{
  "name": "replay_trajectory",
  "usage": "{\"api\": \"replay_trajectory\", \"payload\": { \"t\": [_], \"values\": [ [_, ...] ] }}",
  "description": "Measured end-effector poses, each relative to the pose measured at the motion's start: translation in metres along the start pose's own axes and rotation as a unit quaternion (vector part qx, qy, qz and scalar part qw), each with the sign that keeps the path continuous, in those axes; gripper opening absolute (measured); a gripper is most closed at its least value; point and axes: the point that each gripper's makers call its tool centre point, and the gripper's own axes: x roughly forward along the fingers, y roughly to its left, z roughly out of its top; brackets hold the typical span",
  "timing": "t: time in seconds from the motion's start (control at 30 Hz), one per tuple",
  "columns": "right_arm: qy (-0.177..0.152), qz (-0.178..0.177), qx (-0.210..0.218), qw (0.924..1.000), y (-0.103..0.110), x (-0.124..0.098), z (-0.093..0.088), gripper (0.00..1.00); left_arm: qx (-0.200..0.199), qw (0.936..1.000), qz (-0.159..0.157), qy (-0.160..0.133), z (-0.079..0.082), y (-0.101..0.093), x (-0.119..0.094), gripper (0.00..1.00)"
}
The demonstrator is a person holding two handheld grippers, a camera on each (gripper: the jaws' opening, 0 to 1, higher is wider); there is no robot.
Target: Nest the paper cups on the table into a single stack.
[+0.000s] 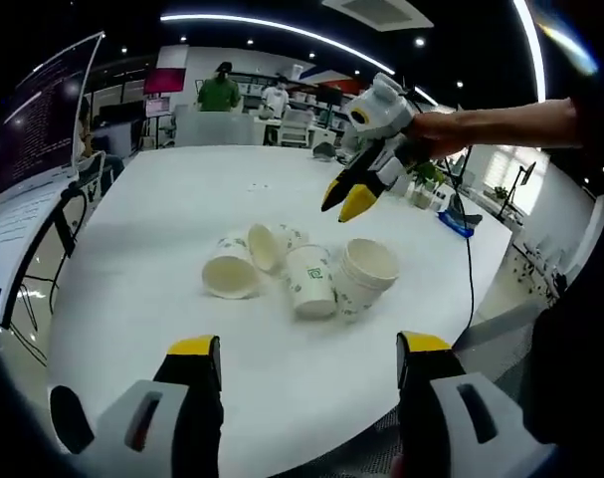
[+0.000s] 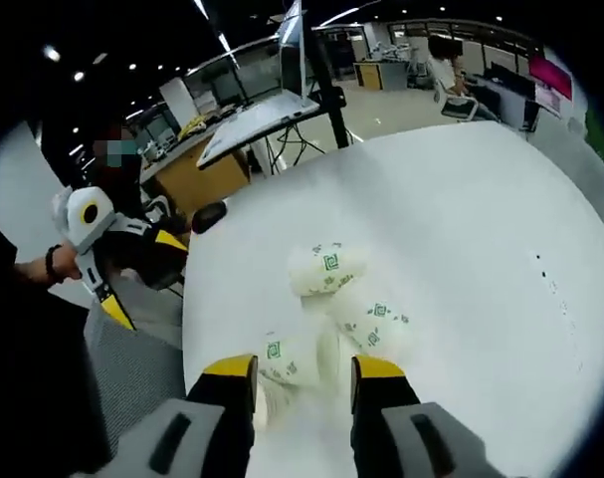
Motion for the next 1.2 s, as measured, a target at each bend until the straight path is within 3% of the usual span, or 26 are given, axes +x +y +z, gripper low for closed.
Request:
{"api": "replay_trajectory", "payload": {
  "t": [0.2, 0.5, 0.63, 0.67, 0.77, 1.03, 1.2],
  "values": [
    [0.013, 0.033, 0.030, 0.9989, -0.002, 0.017, -0.005, 0.36, -0.002, 0.9999, -0.002, 0.011, -0.002, -0.001, 0.012, 0.68],
    [0.048, 0.081, 0.058, 0.9939, -0.008, 0.041, -0.018, 0.37, 0.015, 0.9990, -0.010, 0.041, -0.006, -0.003, 0.047, 0.63],
    [0.056, 0.144, 0.104, 0.9825, 0.009, 0.047, -0.017, 0.37, 0.021, 0.9980, -0.013, 0.058, -0.009, -0.003, 0.063, 0.59],
    [0.061, 0.158, 0.100, 0.9805, 0.013, 0.050, -0.017, 0.37, 0.024, 0.9976, -0.019, 0.062, -0.009, -0.005, 0.068, 0.58],
    [0.070, 0.154, 0.082, 0.9822, 0.010, 0.059, -0.020, 0.36, 0.026, 0.9965, -0.027, 0.075, -0.014, -0.008, 0.082, 0.56],
    [0.101, 0.187, 0.092, 0.9729, 0.010, 0.077, -0.029, 0.34, 0.023, 0.9938, -0.037, 0.102, -0.027, -0.008, 0.116, 0.47],
    [0.104, 0.211, 0.097, 0.9672, 0.018, 0.083, -0.029, 0.24, 0.017, 0.9931, -0.041, 0.109, -0.029, -0.007, 0.125, 0.46]
  ]
}}
